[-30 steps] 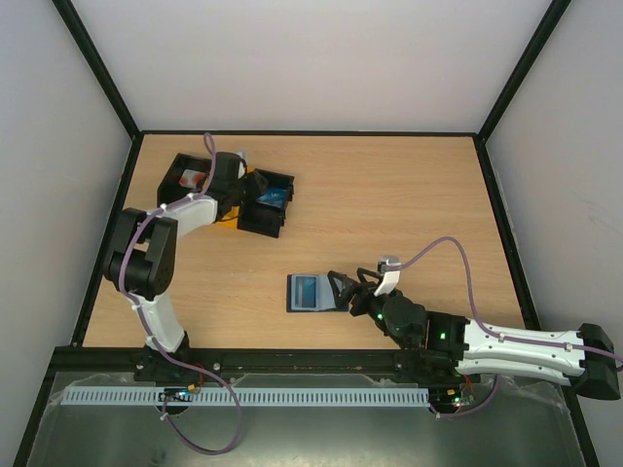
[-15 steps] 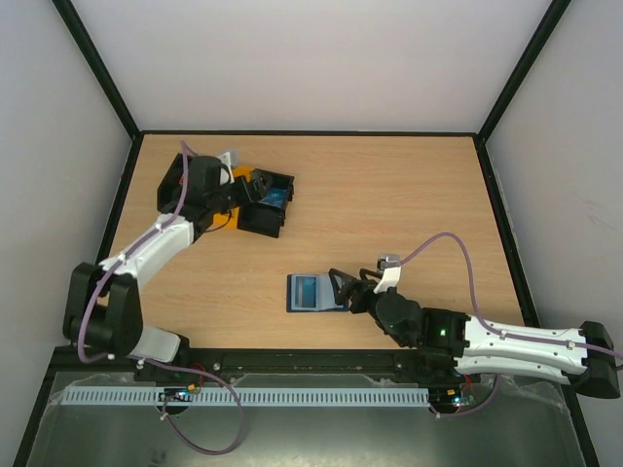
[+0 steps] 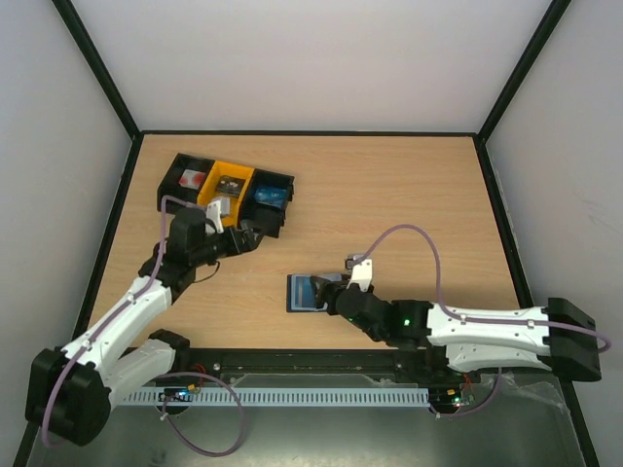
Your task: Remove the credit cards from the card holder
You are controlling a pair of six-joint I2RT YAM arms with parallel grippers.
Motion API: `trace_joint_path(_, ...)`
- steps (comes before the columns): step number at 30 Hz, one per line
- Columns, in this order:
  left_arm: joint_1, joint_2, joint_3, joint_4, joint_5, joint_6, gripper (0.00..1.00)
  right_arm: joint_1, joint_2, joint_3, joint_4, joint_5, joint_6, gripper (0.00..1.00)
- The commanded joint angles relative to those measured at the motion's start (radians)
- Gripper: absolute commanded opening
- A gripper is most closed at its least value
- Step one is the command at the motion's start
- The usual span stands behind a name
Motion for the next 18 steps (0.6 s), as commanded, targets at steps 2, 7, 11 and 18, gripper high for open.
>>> trace_joint_path(2, -0.048, -0.104, -0.115, 0.022, 0.058, -0.077, 0.98, -0.001, 0.118, 0.054, 0.029, -0.075, -0.019, 0.78)
trace_joint_path(7, -0.118, -0.159, -0.236, 0.121, 0.043, -0.167, 0.93, -0.023, 0.167, 0.057, 0.079, -0.102, -0.05, 0.47)
trace_joint_path(11, -0.161, -0.158, -0.294, 0.182, 0.027, -0.212, 0.9, -0.088, 0.192, 0.04, 0.116, -0.19, -0.056, 0.36)
trace_joint_path(18, -0.215, -0.062, -0.323, 0.257, 0.005, -0.231, 0.82, -0.149, 0.248, -0.021, 0.241, -0.341, -0.049, 0.29)
